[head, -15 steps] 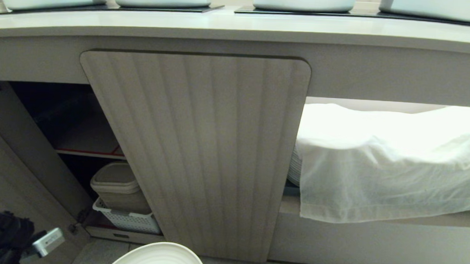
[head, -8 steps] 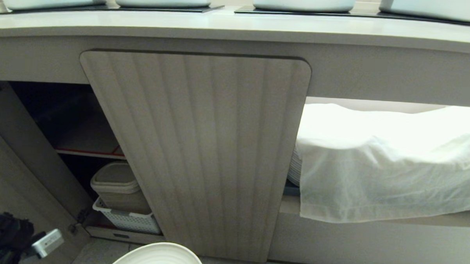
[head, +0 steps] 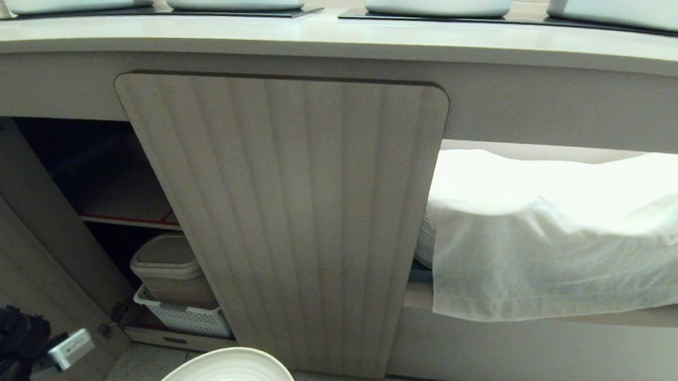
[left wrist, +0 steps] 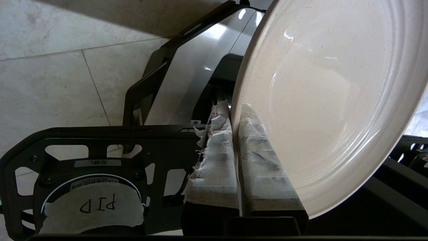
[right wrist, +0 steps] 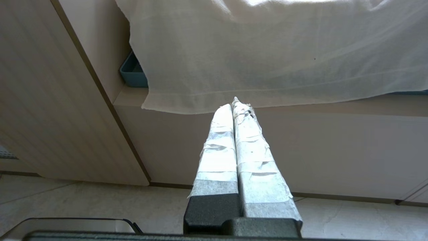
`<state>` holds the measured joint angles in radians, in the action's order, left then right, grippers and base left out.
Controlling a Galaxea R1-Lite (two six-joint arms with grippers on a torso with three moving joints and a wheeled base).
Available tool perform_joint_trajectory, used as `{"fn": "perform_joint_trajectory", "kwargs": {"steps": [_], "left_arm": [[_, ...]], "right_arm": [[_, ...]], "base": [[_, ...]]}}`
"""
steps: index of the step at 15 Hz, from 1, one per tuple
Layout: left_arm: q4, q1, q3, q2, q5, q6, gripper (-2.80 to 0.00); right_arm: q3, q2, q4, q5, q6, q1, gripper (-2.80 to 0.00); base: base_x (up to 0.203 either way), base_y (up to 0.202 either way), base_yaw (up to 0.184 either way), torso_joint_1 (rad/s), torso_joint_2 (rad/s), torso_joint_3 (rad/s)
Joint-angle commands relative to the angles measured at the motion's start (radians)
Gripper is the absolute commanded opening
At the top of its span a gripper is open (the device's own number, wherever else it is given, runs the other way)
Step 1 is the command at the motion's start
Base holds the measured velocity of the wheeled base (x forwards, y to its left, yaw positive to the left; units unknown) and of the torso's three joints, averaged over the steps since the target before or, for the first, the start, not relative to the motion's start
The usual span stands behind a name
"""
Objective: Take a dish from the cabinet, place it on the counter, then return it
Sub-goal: Put it back into the cabinet
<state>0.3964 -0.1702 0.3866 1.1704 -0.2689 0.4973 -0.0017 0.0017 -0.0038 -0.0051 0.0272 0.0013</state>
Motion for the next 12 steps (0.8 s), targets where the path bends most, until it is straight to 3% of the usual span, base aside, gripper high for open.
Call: {"fn": "perform_joint_trajectory", "kwargs": {"steps": [1,5,12], "left_arm": [[0.002,0.0,-0.002,0.002,-0.002,0.004,-2.8],[0.002,0.0,-0.005,0.003,-0.003,0.001,-2.8],[-0.019,-0.002,-0.023,0.008,-0.003,0.001,-2.8]], "right_arm": [[0.0,0.0,-0.001,0.001,0.0,0.0,-2.8],[0.0,0.0,-0.001,0.001,0.0,0.0,-2.8],[0.0,0.0,-0.001,0.001,0.0,0.0,-2.8]], "base": [[0.0,0.0,0.0,0.0,0.0,0.0],[0.002,0.032,-0.001,0.002,0.0,0.001],[0.0,0.19,0.001,0.001,0.0,0.005]]}}
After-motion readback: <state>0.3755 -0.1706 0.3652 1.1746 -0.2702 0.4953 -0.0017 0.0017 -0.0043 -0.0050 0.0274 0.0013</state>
